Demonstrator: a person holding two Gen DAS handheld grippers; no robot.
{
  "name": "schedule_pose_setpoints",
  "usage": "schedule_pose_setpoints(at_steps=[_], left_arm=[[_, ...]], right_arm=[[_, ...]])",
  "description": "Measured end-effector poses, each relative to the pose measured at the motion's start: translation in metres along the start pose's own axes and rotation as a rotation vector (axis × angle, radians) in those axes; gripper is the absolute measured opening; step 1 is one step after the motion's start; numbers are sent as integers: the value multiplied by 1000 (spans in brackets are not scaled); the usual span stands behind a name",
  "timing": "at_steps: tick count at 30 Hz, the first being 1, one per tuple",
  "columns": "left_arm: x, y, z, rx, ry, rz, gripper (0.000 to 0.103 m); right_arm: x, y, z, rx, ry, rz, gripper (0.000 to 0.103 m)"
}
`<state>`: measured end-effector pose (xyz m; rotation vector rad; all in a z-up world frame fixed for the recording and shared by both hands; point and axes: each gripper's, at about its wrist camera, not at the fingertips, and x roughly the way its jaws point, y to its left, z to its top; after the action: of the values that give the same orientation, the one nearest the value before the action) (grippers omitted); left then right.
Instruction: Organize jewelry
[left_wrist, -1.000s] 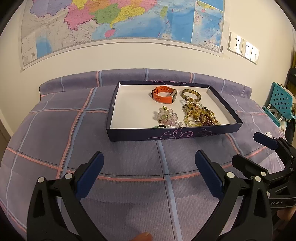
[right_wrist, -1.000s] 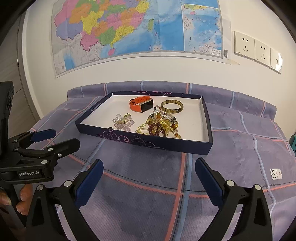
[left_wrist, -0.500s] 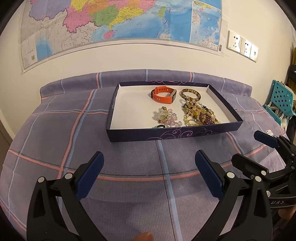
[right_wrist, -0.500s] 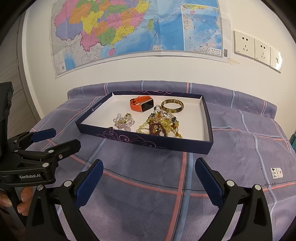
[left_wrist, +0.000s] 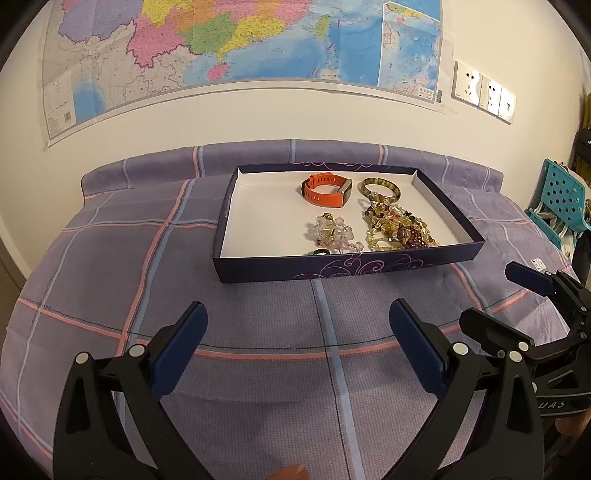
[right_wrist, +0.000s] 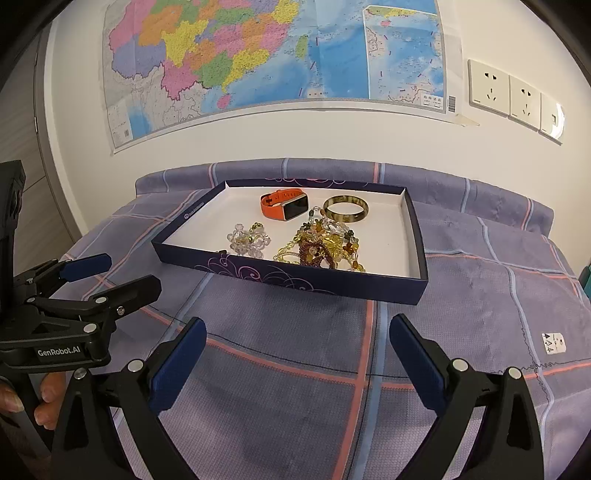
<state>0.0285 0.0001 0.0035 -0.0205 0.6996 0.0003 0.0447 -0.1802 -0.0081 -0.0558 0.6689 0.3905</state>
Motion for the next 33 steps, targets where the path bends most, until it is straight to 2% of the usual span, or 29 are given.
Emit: schedule_pose_setpoints(at_steps=[33], left_arm=[[1, 0, -1, 0, -2, 12, 97]], right_arm=[[0, 0, -1, 4, 2, 0, 96]])
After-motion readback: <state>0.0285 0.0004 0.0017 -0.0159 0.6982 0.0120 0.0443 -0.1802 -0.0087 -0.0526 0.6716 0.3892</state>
